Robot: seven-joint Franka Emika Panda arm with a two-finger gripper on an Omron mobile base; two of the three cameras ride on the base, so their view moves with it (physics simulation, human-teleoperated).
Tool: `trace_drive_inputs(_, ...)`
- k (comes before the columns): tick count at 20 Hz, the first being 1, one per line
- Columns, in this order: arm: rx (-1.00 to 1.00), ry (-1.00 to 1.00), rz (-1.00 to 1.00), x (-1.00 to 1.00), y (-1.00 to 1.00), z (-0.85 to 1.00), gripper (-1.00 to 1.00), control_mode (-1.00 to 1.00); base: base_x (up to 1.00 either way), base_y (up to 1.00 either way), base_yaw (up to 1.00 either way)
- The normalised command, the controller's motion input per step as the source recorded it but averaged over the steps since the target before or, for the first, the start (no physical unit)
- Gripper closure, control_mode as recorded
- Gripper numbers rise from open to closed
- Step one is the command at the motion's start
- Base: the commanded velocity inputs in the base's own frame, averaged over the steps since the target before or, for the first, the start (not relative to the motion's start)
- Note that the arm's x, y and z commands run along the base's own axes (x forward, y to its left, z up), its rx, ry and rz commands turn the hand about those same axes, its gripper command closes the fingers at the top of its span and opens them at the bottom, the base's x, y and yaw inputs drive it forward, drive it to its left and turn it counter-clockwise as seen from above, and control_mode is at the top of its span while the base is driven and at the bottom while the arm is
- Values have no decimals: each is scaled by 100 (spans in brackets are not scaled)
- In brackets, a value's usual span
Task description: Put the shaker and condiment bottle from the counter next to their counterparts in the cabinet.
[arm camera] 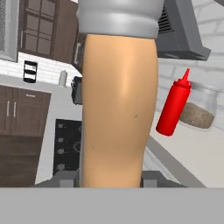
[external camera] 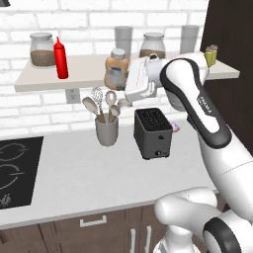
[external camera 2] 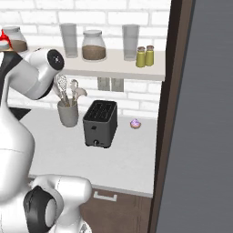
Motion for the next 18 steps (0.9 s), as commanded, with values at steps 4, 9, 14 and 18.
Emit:
trace_drive_inputs(4, 0, 1, -2, 38, 20, 0, 100, -100, 0, 0, 0)
trace_drive_inputs(9, 1, 2, -2, 25, 16, 0, 100, -100, 0, 0, 0)
trace_drive_inputs(14, 4, 5, -2, 20, 7, 0, 100, -100, 0, 0, 0)
trace_drive_inputs(18, 8, 9, -2, 29, 3, 0, 100, -100, 0, 0, 0)
